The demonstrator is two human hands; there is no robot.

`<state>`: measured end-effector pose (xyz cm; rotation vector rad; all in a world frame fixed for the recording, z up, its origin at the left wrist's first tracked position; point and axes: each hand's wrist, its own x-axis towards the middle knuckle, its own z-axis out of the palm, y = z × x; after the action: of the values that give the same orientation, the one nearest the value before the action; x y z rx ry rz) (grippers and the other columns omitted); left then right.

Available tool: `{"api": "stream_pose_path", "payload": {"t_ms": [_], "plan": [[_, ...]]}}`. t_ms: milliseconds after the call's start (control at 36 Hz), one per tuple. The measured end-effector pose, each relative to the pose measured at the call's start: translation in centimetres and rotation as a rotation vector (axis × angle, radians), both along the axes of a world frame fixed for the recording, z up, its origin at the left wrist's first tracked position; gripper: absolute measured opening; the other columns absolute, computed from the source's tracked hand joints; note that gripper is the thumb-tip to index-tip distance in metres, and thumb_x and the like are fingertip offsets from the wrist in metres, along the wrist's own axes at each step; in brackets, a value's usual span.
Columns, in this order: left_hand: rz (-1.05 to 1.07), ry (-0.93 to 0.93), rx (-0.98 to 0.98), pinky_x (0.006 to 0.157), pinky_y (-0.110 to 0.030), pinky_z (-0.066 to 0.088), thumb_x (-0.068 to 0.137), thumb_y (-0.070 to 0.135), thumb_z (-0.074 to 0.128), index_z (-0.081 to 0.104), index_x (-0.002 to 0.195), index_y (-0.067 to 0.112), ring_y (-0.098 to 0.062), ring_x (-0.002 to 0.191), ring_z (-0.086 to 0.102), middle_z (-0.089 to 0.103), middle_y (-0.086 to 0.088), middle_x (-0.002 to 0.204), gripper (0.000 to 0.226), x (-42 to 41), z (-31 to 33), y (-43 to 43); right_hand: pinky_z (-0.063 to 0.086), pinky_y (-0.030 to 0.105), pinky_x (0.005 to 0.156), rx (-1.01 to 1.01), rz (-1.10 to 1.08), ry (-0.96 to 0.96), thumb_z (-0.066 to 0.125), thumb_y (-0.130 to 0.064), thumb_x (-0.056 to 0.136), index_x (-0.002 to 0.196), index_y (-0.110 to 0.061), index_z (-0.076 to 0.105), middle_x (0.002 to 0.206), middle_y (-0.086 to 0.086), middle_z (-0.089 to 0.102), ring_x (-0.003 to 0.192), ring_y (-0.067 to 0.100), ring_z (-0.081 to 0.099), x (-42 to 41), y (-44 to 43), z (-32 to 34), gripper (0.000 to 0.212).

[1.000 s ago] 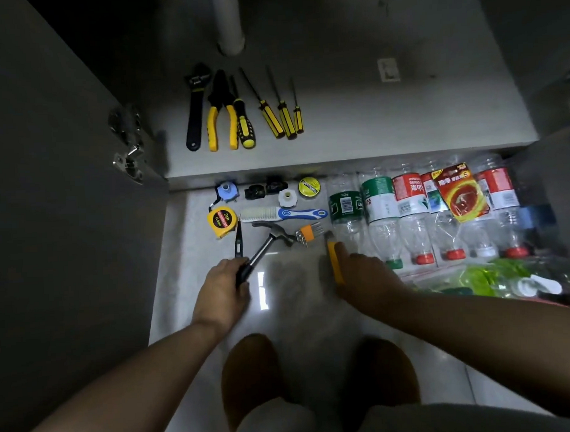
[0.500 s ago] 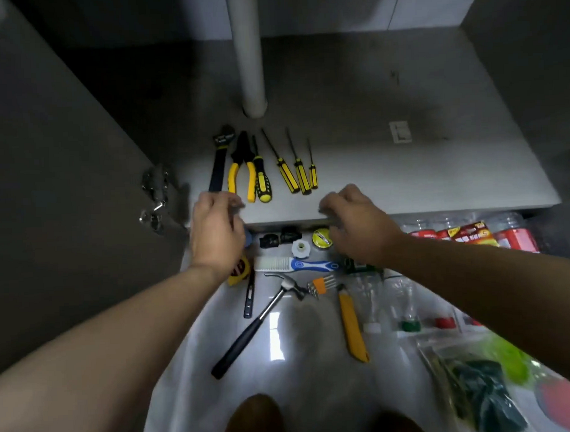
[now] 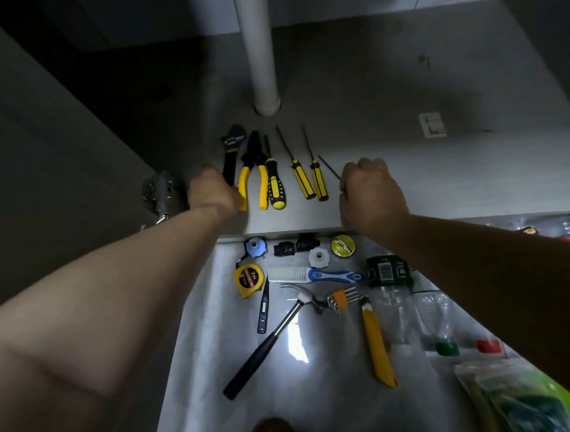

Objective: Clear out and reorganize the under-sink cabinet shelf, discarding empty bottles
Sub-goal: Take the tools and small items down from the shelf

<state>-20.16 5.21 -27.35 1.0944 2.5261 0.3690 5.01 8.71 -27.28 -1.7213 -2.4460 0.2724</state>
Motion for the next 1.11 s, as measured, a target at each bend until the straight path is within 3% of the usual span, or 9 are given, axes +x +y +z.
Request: {"api": "stream_pose_path", "payload": {"t_ms": [83,167,306,472,583,694,861,944,1111], "plan": [[0.062,-0.067,-0.043,0.101,-0.043,0.053,0.089,0.013,0.069,0.062,0.126,0.002,-0.038,0.123,0.059,0.064,-0.022,0.128,0.040,0.1,0.3,0.4,0.046,0.033,0.072,-0.049,-0.094,0.031,0.067,-0.005,0.087,0.112,-0.003,0.056,0.108,0.017,0.061,0.101,0.033,0.059,0.7,0.0,0.1,0.028],[0.116,-0.111,-0.001,0.103,-0.040,0.052,0.094,0.012,0.064,0.062,0.128,0.002,-0.037,0.125,0.058,0.063,-0.021,0.130,0.036,0.5,0.4,0.2,0.042,0.032,0.071,-0.145,-0.120,0.076,0.062,-0.004,0.087,0.114,-0.001,0.053,0.109,0.020,0.060,0.098,0.038,0.062,1.7,0.0,0.4,0.028],[0.197,-0.211,0.203,0.089,-0.033,0.045,0.103,0.013,0.048,0.060,0.121,0.003,-0.038,0.117,0.060,0.064,-0.021,0.124,0.024,1.7,0.4,-2.4,0.043,0.031,0.077,-0.170,-0.036,0.254,0.060,-0.012,0.090,0.106,-0.010,0.062,0.105,0.011,0.059,0.094,0.028,0.057,4.3,-1.6,1.4,0.016],[0.168,-0.339,0.434,0.079,-0.031,0.037,0.106,0.015,0.044,0.049,0.103,0.016,-0.024,0.093,0.054,0.058,-0.012,0.104,0.005,5.6,-1.1,-10.6,0.043,0.031,0.065,-0.322,0.122,0.381,0.059,-0.002,0.088,0.085,-0.007,0.063,0.081,0.007,0.064,0.072,0.020,0.056,8.0,-8.0,1.6,0.006],[0.011,-0.336,0.430,0.070,-0.036,0.035,0.105,0.016,0.044,0.047,0.094,0.019,-0.021,0.082,0.050,0.055,-0.007,0.092,0.012,8.4,-2.8,-17.3,0.049,0.031,0.068,-0.509,0.210,0.290,0.067,-0.009,0.087,0.085,-0.012,0.062,0.079,0.001,0.066,0.074,0.017,0.062,11.3,-12.9,0.9,0.006],[-0.190,-0.469,0.274,0.072,-0.036,0.042,0.104,0.011,0.049,0.051,0.091,0.027,-0.012,0.082,0.054,0.056,0.003,0.087,0.021,10.7,-4.7,-23.2,0.054,0.033,0.066,-0.646,0.144,0.196,0.064,-0.027,0.091,0.086,-0.022,0.055,0.073,-0.003,0.066,0.066,0.013,0.065,14.4,-17.8,-0.9,0.011],[-0.321,-0.687,-0.004,0.078,-0.024,0.044,0.102,0.006,0.053,0.061,0.094,0.030,0.000,0.092,0.060,0.063,0.019,0.093,0.026,12.3,-7.1,-28.3,0.048,0.033,0.071,-0.674,0.137,-0.080,0.057,-0.030,0.091,0.095,-0.022,0.057,0.097,0.006,0.070,0.093,0.029,0.067,17.1,-22.6,-4.1,0.009],[-0.293,-0.681,-0.073,0.076,-0.019,0.044,0.101,0.006,0.054,0.060,0.091,0.028,-0.003,0.089,0.060,0.065,0.011,0.090,0.024,12.4,-7.9,-28.9,0.053,0.037,0.082,-0.682,0.169,-0.255,0.055,-0.028,0.091,0.111,-0.016,0.059,0.109,0.010,0.070,0.102,0.031,0.066,17.7,-23.3,-4.9,0.023],[-0.263,-0.650,-0.119,0.077,-0.007,0.039,0.102,0.005,0.050,0.062,0.109,0.014,-0.016,0.097,0.061,0.067,-0.005,0.100,0.017,12.3,-8.5,-28.6,0.053,0.040,0.094,-0.725,0.135,-0.362,0.055,-0.020,0.093,0.121,-0.013,0.060,0.119,0.012,0.067,0.112,0.032,0.064,17.8,-22.9,-5.7,0.030]]}}
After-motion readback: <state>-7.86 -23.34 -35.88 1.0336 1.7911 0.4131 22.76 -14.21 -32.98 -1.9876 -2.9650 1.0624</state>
